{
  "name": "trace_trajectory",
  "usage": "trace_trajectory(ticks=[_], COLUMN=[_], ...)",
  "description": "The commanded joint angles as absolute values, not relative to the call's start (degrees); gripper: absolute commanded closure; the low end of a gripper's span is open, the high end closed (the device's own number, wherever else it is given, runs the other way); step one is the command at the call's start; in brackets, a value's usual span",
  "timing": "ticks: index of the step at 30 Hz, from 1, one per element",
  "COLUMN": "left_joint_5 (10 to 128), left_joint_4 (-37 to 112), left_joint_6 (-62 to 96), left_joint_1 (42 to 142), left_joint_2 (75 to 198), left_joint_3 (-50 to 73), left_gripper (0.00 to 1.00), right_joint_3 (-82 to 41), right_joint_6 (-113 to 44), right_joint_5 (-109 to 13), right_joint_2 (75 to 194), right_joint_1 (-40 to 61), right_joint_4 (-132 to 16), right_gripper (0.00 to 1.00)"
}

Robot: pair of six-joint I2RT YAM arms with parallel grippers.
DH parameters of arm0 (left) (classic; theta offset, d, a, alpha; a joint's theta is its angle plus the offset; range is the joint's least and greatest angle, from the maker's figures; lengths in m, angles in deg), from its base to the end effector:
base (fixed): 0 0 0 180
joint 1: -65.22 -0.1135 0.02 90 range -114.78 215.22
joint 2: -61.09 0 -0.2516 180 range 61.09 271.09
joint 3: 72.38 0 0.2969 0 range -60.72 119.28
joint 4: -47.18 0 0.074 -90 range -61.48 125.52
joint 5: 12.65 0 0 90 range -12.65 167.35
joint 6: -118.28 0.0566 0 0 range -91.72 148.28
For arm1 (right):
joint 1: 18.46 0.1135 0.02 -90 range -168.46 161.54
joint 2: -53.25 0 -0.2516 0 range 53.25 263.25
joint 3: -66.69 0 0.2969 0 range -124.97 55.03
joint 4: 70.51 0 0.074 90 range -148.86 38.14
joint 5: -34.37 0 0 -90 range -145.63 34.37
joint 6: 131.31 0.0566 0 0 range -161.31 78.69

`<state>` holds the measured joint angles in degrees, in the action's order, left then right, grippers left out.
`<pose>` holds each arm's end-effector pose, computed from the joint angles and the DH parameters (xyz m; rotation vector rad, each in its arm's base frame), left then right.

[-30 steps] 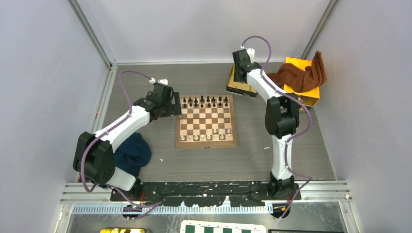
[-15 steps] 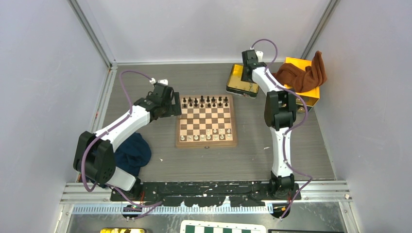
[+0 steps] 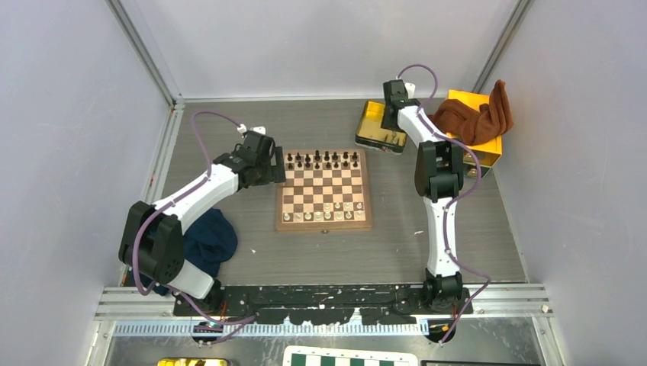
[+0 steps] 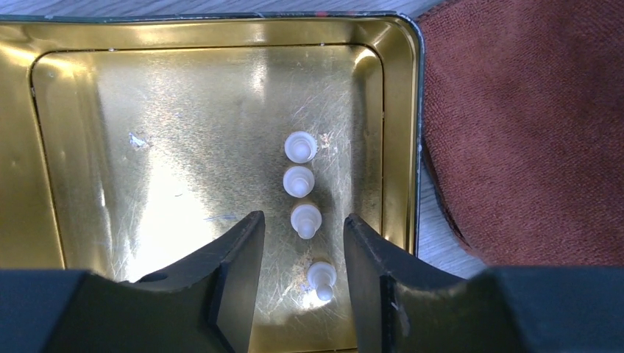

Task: Set up the chess pieces on the board
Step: Pick up the chess piece from the storage box.

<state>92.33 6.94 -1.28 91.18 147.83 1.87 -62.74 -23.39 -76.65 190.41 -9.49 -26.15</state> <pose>0.3422 -0.1503 0.1981 -0.1854 2.4432 -0.0997 0.5727 0.0699 0.1446 0.3408 2.3886 -0.2422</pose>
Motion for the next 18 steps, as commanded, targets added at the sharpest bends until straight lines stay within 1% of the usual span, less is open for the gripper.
trace_trajectory(ticks=[1, 13, 18], left_joint_5=[93.25, 93.34, 93.34], left_joint_4=[7.28, 7.31, 7.40], left_joint_6=[-1.24, -1.32, -1.25], left_joint_1=[90.89, 90.89, 90.81], left_joint_2=[148.22, 149.10, 149.23], left_joint_3=[4.39, 4.58, 4.58], left_gripper=[0.02, 0.02, 0.02], right_joint_3=[-65.38, -65.46, -65.50], right_joint_6=[-22.59, -22.41, -22.42], right_joint_5=[-75.73, -74.53, -74.44], right_joint_2=[190.43, 191.25, 191.56], right_joint_1=[-10.11, -10.32, -10.39], right_joint_4=[-27.81, -27.74, -27.74], right_gripper=[0.52, 0.68, 0.78])
